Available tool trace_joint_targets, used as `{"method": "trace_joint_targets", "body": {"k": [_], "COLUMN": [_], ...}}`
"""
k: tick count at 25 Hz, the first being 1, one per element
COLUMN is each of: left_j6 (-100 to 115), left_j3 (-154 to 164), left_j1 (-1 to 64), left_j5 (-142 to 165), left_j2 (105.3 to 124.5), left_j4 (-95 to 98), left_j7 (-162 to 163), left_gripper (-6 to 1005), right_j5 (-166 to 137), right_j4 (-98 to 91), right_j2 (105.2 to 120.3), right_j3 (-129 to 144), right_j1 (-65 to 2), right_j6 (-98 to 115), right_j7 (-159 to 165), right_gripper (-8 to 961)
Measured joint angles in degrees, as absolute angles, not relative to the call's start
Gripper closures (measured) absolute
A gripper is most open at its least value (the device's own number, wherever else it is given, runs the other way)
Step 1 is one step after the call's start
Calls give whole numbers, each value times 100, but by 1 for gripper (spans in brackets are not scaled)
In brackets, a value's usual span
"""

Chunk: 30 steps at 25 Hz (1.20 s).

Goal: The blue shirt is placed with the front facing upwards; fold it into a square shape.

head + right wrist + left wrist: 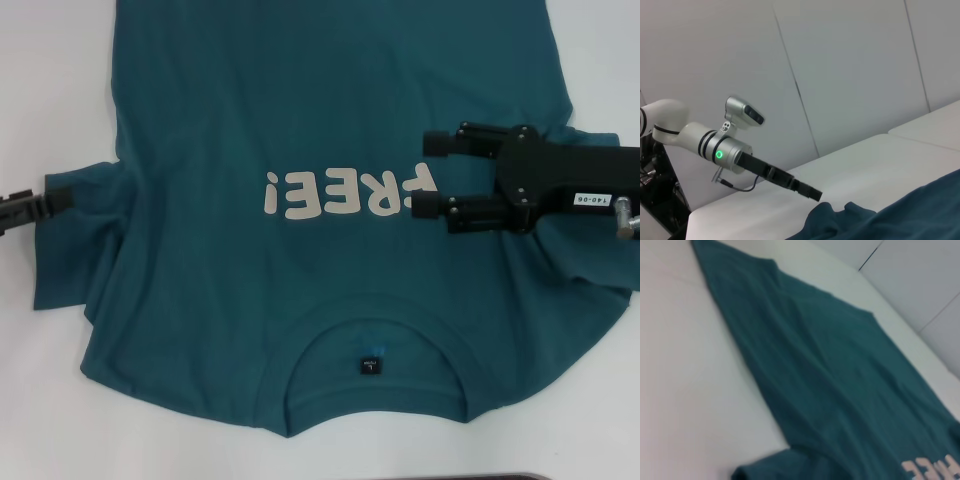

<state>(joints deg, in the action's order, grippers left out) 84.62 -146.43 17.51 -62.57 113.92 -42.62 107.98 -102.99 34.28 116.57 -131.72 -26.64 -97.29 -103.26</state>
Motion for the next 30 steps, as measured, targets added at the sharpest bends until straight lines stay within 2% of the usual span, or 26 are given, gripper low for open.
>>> {"method": "trace_joint_targets", "body": {"k": [13, 20, 30], "left_j6": [8145, 8148, 8105], "left_j3": [-14613, -14570, -14574], "left_j1": [1752, 1860, 1938], "left_j5": [-5883, -5629, -5608], "left_j2": [11389, 11481, 11513], "left_j4": [-4259, -4251, -4262], "left_j7": [10781, 10781, 10815], "left_gripper": [253, 268, 290], "right_j5": [-10291, -10291, -10292], "right_j4": [3428, 3429, 3437], "right_j2": [11662, 11662, 11671], "right_j3": [-13245, -13291, -13307], "right_j1": [-2672, -2672, -2672], "right_j6": [-9729, -9724, -9720], "right_j7": [-10327, -10327, -10329], "right_gripper": [37, 37, 37]}}
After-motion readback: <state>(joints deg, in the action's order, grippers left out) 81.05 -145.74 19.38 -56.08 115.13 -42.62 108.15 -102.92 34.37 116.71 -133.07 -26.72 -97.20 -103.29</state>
